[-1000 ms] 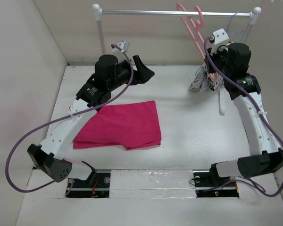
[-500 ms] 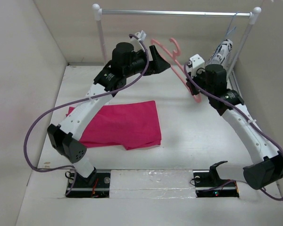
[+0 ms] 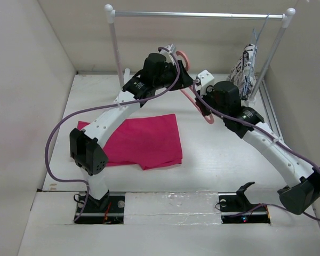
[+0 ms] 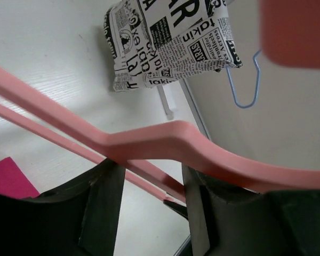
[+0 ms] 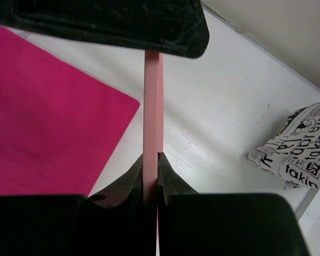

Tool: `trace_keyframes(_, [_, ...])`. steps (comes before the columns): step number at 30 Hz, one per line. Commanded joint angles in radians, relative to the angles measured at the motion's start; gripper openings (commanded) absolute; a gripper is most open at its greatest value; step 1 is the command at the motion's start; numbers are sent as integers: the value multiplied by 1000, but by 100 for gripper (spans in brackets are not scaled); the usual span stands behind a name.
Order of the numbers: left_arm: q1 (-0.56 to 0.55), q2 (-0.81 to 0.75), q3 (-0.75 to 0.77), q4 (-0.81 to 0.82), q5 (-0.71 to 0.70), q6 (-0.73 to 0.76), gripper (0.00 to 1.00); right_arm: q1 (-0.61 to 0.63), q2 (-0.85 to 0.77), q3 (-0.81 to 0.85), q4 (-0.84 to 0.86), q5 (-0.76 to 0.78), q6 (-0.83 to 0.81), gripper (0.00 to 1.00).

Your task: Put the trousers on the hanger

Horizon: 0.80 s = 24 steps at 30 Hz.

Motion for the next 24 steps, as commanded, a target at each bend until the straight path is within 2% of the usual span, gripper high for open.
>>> trace_keyframes(1, [-6,-34,41,35,-44,0,38,48,-6,17,64,85,15,0])
trace_keyframes(2, [-6,-41,38,32,-42,0,21,72,-3,22,51,108,12,0])
trace_keyframes(4, [-6,-50,21,27,-39,-3,10,92,6,35,-5,179,13,4])
trace_keyframes(5, [-6,-63,8,33,-29,-10,0,92,5,34,-21,188,13,10])
trace_keyframes(6, [-6,-73,-36,41,-23,-19,0,103,2,25,-48,194,13,27])
trace_keyframes(8, [-6,-115,-106,93,10,-42,0,114,-33,8,-71,178,16,45])
trace_keyframes(9, [-6,-136,-188,119,20,-54,0,114,-52,-7,-73,167,15,59])
trace_keyframes(11, [-6,-195,-280,201,34,-98,0,114,-114,-44,-88,95,16,69])
trace_keyframes(12, [-6,-221,-376,225,39,-115,0,97,-136,-55,-91,60,16,75])
trace_keyframes(15, [-6,-291,-527,324,51,-169,0,45,-197,-84,-139,-86,16,78])
trace_keyframes(17, [-6,-321,-589,367,57,-194,0,5,-219,-116,-148,-186,16,78])
trace_keyframes(19, [-6,-338,-676,398,66,-224,0,-9,-248,-159,-119,-241,28,72])
trace_keyframes(20, [-6,-350,-704,427,77,-233,0,-24,-254,-214,-64,-266,34,64])
trace_keyframes(21, [-6,-358,-759,441,83,-246,0,-34,-253,-242,-38,-296,57,36])
trace_keyframes(23, [-6,-375,-817,491,100,-289,0,-43,-227,-285,34,-358,82,10])
trace_keyframes(24, [-6,-381,-909,540,109,-327,0,-43,-178,-328,104,-373,109,0])
